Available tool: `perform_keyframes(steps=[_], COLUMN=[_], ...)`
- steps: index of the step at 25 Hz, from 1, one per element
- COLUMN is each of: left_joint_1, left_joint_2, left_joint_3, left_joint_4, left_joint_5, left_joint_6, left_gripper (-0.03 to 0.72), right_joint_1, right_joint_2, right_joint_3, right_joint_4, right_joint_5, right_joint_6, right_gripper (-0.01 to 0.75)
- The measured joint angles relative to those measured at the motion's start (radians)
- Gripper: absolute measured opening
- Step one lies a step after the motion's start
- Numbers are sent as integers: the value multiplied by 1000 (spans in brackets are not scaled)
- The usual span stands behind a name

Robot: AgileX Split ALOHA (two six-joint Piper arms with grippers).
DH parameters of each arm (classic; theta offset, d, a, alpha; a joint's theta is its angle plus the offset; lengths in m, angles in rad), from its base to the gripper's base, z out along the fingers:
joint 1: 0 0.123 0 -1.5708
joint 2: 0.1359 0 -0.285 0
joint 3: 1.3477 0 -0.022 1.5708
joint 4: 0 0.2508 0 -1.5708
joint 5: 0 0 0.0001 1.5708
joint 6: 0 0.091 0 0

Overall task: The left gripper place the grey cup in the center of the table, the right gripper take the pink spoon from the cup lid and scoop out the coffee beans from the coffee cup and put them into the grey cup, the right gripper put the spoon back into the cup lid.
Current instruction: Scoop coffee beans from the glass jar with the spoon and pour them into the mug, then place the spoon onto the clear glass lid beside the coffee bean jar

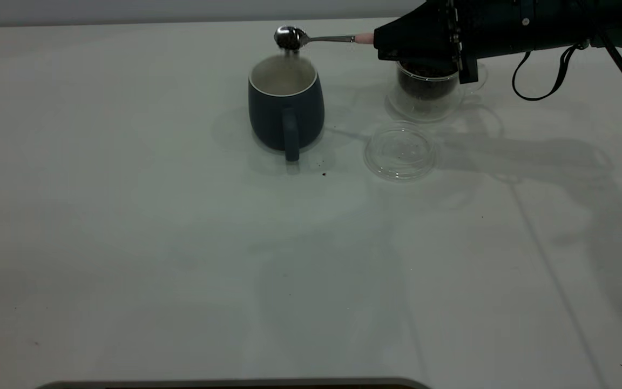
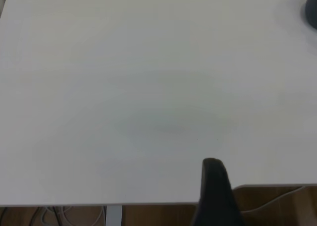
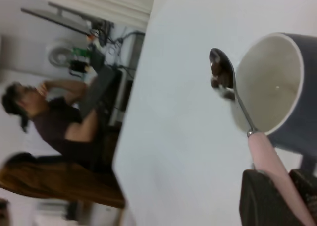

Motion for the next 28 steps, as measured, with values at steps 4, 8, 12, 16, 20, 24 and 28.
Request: perform_keyframes(steps=[4,8,12,16,20,24,28], left_joint_1=[0,0,0,0,0,0,0], left_joint_2=[0,0,0,0,0,0,0], left_joint_3=[0,0,0,0,0,0,0], left_joint_4=[0,0,0,0,0,0,0], left_joint_5=[0,0,0,0,0,0,0], left_joint_6=[0,0,0,1,1,1,1], left_gripper=[565,565,565,565,565,565,565], right_joint_1=[0,0,-4,-37,-99,-171,-248], right_joint_2=[0,0,-1,-65,-185,-239,-235], right_joint_3=[0,0,0,5,49,161,286], right_joint_4=[-13,-4,-5,-83,-290,-418,-388], right_joint_5=[-52,-80,-41,13,26,26,-15], right_joint_6=[-139,-213,-225,-119,116,247,239], right_gripper=[106,106,106,106,106,106,106])
